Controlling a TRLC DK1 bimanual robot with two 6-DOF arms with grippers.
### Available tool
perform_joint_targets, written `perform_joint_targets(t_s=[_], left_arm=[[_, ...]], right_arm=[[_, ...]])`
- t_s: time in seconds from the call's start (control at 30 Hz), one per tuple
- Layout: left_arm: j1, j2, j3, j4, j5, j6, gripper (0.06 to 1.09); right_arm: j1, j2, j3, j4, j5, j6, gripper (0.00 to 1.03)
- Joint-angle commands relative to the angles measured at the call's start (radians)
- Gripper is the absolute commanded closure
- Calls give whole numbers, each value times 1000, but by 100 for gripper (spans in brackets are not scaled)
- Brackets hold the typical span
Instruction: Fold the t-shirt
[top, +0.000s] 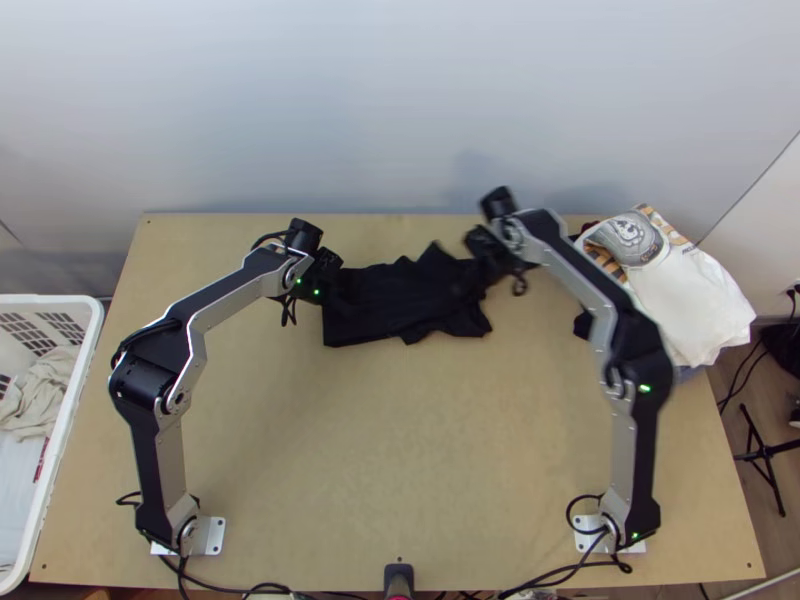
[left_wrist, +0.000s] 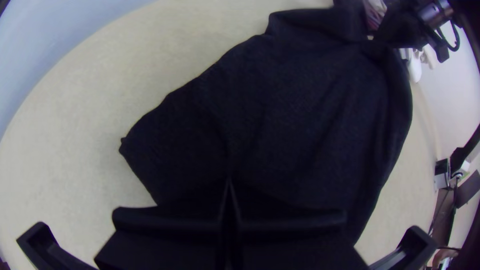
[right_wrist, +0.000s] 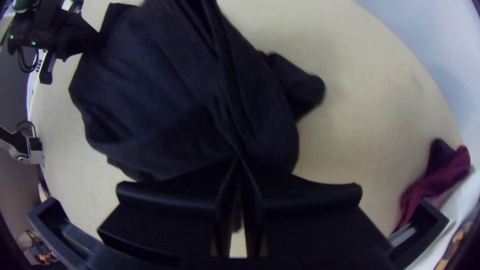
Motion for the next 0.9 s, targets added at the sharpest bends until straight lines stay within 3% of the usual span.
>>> perform_joint_targets(t_s=[0.0, 0.27, 0.37, 0.5, 0.6, 0.8, 0.87], left_arm=[[-1, 2, -1, -2, -1, 1, 105], [-4, -1, -6, -5, 0, 2, 105], [-14, -22, -30, -10, -1, 13, 105], [-18, -58, -69, -7, -1, 13, 105], [-23, -61, -78, 0, -1, 13, 105], [-33, -53, -76, 7, -16, 13, 105], [-33, -55, -79, 7, -21, 13, 105]], right_arm=[[-120, -219, -257, 13, 10, -26, 96], [-126, -348, -284, 10, 7, -3, 96], [-122, -337, -252, 10, 6, 49, 85], [-108, -303, -200, 11, -48, 74, 84], [-82, -259, -120, 11, -96, 103, 84], [3, -113, 90, 0, -109, 106, 85], [30, -64, 147, -1, -126, 112, 91]])
